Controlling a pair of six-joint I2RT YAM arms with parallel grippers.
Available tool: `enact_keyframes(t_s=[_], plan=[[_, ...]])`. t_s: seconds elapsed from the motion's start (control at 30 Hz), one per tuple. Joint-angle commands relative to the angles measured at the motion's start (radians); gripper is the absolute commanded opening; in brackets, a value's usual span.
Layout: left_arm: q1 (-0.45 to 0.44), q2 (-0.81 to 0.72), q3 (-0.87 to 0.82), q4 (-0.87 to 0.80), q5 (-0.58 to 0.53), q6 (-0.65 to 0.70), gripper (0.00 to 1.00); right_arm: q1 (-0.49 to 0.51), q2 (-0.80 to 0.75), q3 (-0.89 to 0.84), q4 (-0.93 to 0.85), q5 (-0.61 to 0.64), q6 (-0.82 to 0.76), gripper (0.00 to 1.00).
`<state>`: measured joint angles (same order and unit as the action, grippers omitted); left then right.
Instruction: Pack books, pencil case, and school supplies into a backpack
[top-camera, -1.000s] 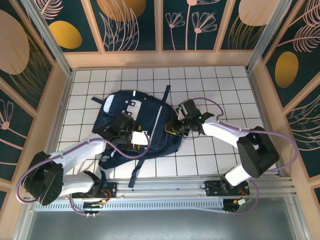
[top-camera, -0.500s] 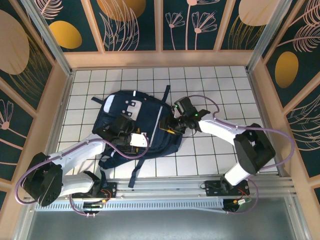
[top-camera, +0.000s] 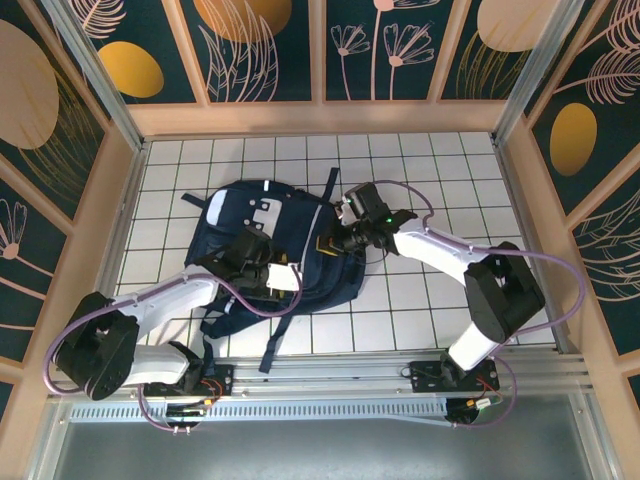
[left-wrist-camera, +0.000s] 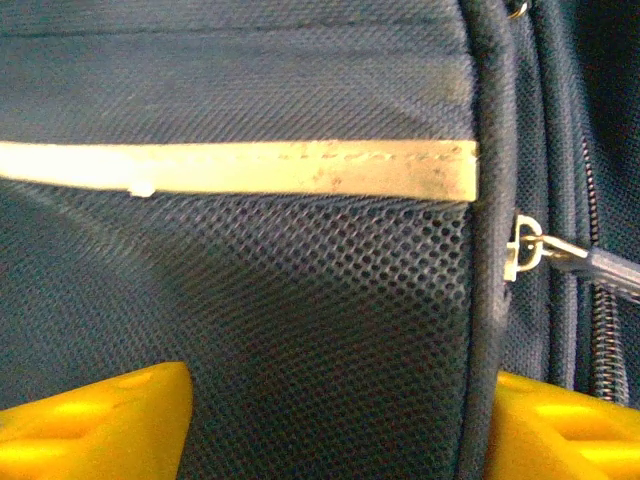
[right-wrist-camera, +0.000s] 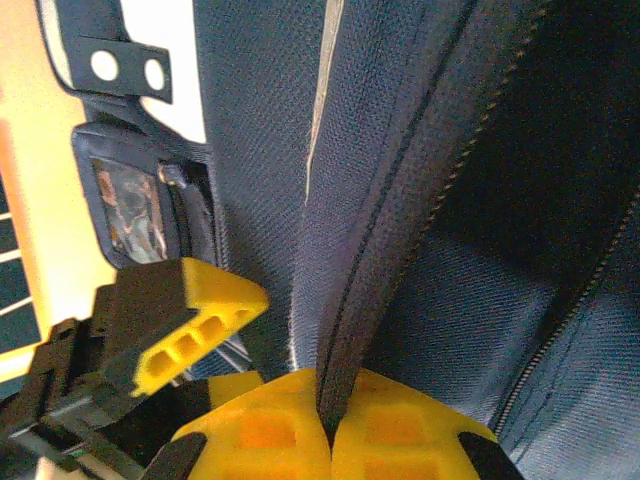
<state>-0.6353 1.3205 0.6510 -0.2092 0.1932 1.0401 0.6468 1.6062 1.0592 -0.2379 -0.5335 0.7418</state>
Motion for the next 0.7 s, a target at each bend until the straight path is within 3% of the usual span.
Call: enact_keyframes(t_s=[0.0, 0.1, 0.3, 0.33, 0.37, 0.47, 0.53, 0.67], plan=[[-0.004, 0.023, 0.006, 0.032, 0.045, 0.007, 0.69, -0.014, -0.041, 0.042, 0.045, -0.035, 0.012, 0.0], [-0.005, 0.035, -0.019, 0.074, 0.042, -0.03, 0.64, -0.021, -0.036, 0.044, 0.049, -0.037, 0.013, 0.0], [-0.005, 0.089, -0.037, 0.203, 0.017, -0.114, 0.31, -0.036, -0.045, -0.003, 0.052, -0.008, 0.01, 0.0], [-0.005, 0.097, -0.019, 0.204, 0.036, -0.15, 0.2, -0.038, -0.053, -0.015, 0.048, 0.007, 0.007, 0.11], [-0.006, 0.105, 0.01, 0.168, 0.052, -0.159, 0.01, -0.042, -0.061, -0.03, 0.036, 0.031, 0.002, 0.23], [-0.005, 0.117, 0.091, 0.073, 0.081, -0.212, 0.0, -0.041, -0.11, -0.086, -0.007, 0.109, -0.024, 0.46], [-0.005, 0.114, 0.13, 0.03, 0.114, -0.243, 0.0, -0.038, -0.172, -0.137, -0.022, 0.16, -0.035, 0.51], [-0.005, 0.114, 0.189, -0.025, 0.16, -0.354, 0.0, -0.012, -0.33, -0.218, -0.083, 0.279, -0.082, 0.52]])
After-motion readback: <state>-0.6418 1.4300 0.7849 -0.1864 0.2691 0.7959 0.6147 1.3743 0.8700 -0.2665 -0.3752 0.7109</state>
